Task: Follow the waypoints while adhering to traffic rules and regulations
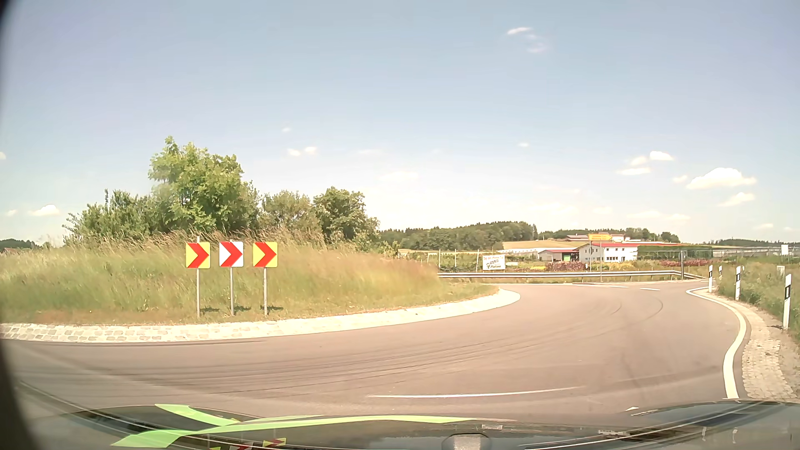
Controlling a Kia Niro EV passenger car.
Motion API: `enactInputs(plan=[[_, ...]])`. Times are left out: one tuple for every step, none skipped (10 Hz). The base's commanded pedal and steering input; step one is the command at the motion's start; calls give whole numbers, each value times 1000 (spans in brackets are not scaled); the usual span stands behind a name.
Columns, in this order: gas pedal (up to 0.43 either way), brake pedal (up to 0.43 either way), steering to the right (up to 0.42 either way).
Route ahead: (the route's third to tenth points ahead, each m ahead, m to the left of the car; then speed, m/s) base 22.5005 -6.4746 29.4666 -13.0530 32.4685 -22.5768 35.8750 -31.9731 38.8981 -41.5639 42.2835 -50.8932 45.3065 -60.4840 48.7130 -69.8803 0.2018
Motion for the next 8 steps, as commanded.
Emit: enactInputs(plan=[[0, 0, 200], [0, 0, 200], [0, 0, 200], [0, 0, 200], [0, 0, 200], [0, 0, 200], [8, 0, 201], [20, 0, 203]])
